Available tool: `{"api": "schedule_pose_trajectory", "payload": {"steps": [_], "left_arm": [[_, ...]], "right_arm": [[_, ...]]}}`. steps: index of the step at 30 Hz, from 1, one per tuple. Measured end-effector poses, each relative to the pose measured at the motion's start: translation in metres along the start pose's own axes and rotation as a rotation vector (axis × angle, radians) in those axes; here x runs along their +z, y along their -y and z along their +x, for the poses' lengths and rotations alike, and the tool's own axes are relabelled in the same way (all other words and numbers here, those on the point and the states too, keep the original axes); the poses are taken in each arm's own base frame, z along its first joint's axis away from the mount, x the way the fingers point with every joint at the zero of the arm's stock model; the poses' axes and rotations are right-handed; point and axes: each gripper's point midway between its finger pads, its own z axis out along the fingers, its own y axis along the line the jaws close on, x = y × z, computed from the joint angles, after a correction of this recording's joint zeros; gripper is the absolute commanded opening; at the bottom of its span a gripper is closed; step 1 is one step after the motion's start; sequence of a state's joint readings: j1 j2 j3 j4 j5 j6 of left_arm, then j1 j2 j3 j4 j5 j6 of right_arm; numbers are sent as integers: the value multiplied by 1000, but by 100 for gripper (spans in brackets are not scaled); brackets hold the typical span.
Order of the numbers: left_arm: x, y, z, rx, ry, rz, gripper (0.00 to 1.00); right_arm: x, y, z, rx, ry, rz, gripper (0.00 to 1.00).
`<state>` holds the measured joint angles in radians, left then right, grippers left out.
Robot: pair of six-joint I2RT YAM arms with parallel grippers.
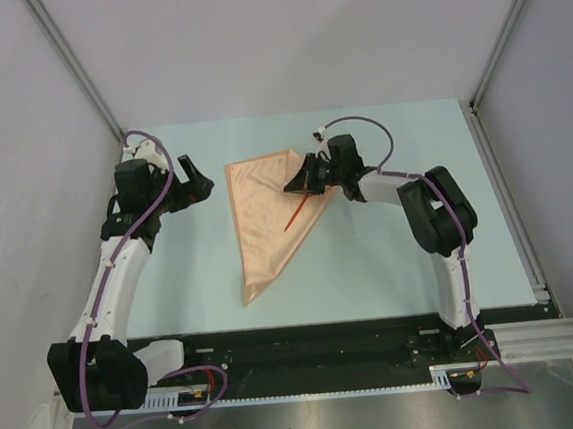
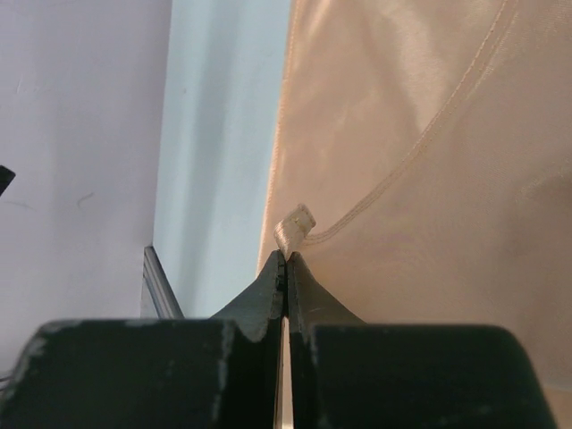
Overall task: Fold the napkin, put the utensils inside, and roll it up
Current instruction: Fold the napkin
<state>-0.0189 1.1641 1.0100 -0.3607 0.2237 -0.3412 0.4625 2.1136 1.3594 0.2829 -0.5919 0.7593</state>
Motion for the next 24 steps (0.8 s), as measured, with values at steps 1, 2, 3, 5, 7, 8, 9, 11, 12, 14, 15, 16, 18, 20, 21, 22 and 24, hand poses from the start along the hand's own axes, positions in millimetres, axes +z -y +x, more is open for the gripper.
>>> {"api": "schedule_pose_trajectory", "payload": {"steps": [1,2,3,5,7,8,9,11,12,14,15,16,18,20,21,22,24], "left_arm": [[0,0,0,0,0,1,100],[0,0,0,0,0,1,100],[0,0,0,0,0,2,100],[0,1,0,0,1,2,100],[-1,2,0,-1,-1,9,100],[-1,2,0,-2,-2,12,100],[-1,3,0,-3,-3,15,100],[-1,3,0,-6,-3,17,100],[-1,4,0,-7,-4,18,100],[-1,4,1,-7,-4,19,100],[-1,4,1,-8,-4,20,100],[-1,4,1,-8,-4,20,100],[-1,4,1,-8,-4,20,100],[-1,4,1,-9,-4,21,100],[-1,4,1,-9,-4,22,100],[-1,5,1,-9,-5,24,100],[-1,5,0,-8,-1,26,100]], "right_arm": [[0,-4,2,-5,-2,-7,0],[0,-8,6,-5,-6,-13,0],[0,-10,9,-7,-10,-17,0],[3,-14,19,-5,-24,-25,0],[5,-16,29,1,-42,-27,0],[7,-16,34,4,-52,-26,0],[7,-16,39,6,-61,-25,0],[9,-18,46,9,-76,-26,0],[10,-19,49,9,-81,-28,0],[11,-20,54,8,-90,-30,0],[11,-21,56,7,-94,-30,0],[12,-21,58,7,-97,-29,0],[12,-20,61,7,-104,-26,0],[12,-18,64,7,-109,-22,0],[11,-16,66,8,-112,-18,0],[11,-14,68,11,-115,-14,0],[10,-9,74,18,-126,-2,0]]}}
